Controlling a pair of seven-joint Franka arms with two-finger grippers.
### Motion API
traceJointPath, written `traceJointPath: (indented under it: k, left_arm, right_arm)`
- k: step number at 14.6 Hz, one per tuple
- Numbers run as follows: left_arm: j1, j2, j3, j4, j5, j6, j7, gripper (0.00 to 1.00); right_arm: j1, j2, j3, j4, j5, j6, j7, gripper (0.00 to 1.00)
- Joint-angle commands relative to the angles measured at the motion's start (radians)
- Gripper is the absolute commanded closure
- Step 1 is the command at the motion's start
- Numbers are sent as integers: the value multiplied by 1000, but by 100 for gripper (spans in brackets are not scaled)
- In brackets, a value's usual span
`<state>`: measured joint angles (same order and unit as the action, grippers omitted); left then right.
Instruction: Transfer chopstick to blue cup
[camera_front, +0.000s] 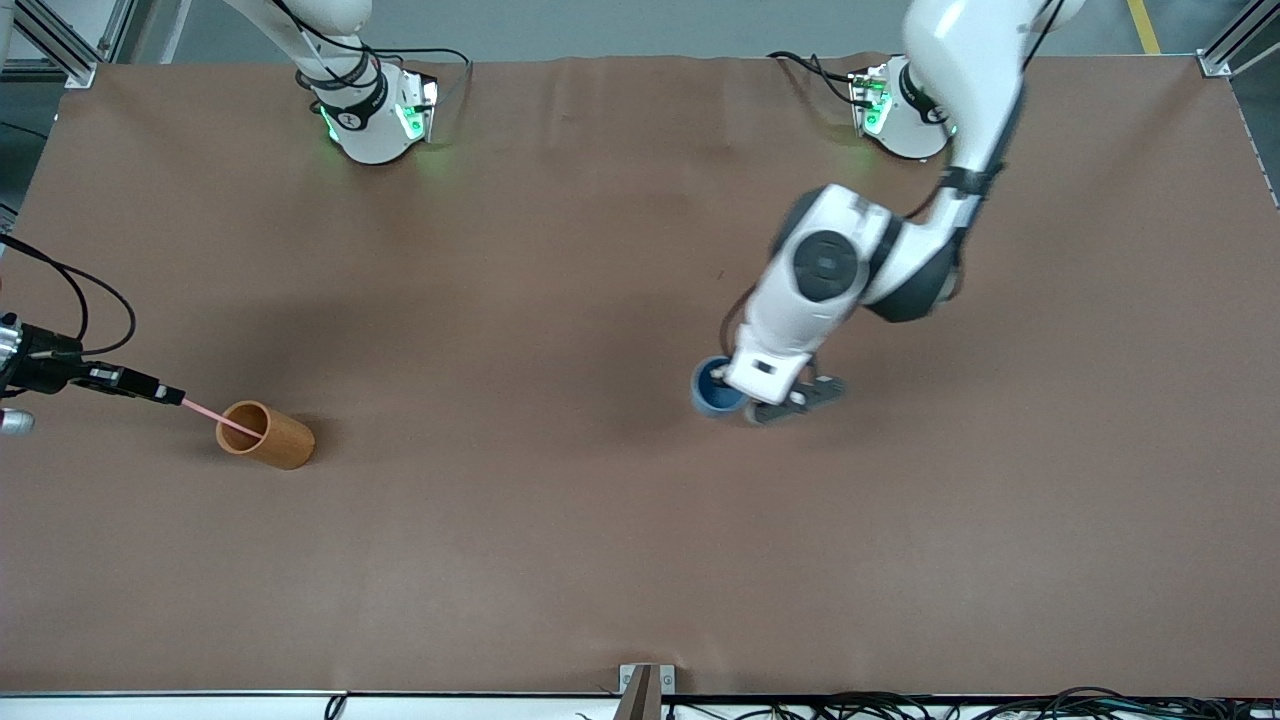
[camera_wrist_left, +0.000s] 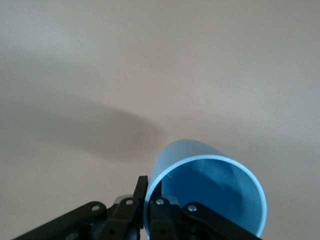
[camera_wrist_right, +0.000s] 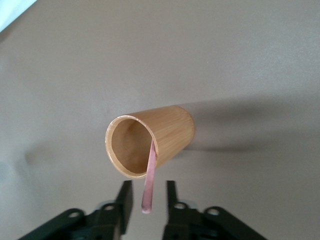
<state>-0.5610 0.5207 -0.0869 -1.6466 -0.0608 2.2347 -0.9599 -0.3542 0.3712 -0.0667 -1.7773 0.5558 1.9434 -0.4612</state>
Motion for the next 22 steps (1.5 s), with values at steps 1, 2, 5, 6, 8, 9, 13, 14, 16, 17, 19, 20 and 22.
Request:
traceJointPath:
  k: [1, 2, 5, 6, 8, 9, 13, 14, 16, 17, 19, 20, 22]
  left_arm:
    - [-68, 116, 15, 141, -1, -9, -112, 100]
    - [-92, 148, 19, 174, -1, -6, -143, 100]
    - [-111, 194, 22, 202, 42, 12, -177, 100]
    - [-111, 202, 22, 202, 61, 32, -177, 100]
    - [-111, 216, 22, 206, 88, 51, -178, 100]
    - [-112, 216, 22, 206, 96, 49, -178, 100]
    - [-117, 228, 22, 205, 128, 49, -178, 99]
    - [-116, 229, 22, 205, 131, 49, -178, 96]
    - [-116, 228, 21, 203, 134, 49, -178, 91]
    - [-115, 226, 21, 203, 134, 49, -177, 67]
    - [-108, 214, 21, 203, 144, 48, -171, 11]
    - [-103, 199, 21, 203, 145, 43, -168, 10]
    - [-79, 126, 21, 192, 147, -7, -161, 0]
  right_arm:
    - [-17, -17, 13, -28, 36, 14, -22, 82]
    - [-17, -17, 11, -28, 38, 12, -22, 86]
    - [-17, -17, 13, -28, 38, 6, -17, 93]
    - [-16, -17, 11, -28, 38, 6, -17, 95]
    - [-16, -18, 11, -27, 38, 6, -13, 96]
    - [-16, -20, 11, -25, 36, 5, -11, 97]
    - [-12, -47, 11, -7, 29, 2, -7, 97]
    - [-12, -60, 10, 1, 24, -10, -5, 97]
    - [-12, -90, 10, 16, 7, -35, 12, 97]
    - [-12, -110, 10, 36, -25, -50, 25, 97]
    - [-12, -136, 11, 94, -98, -113, 65, 97]
    - [-11, -144, 11, 134, -123, -160, 103, 97]
    - [-5, -150, 15, 203, -175, -231, 160, 97]
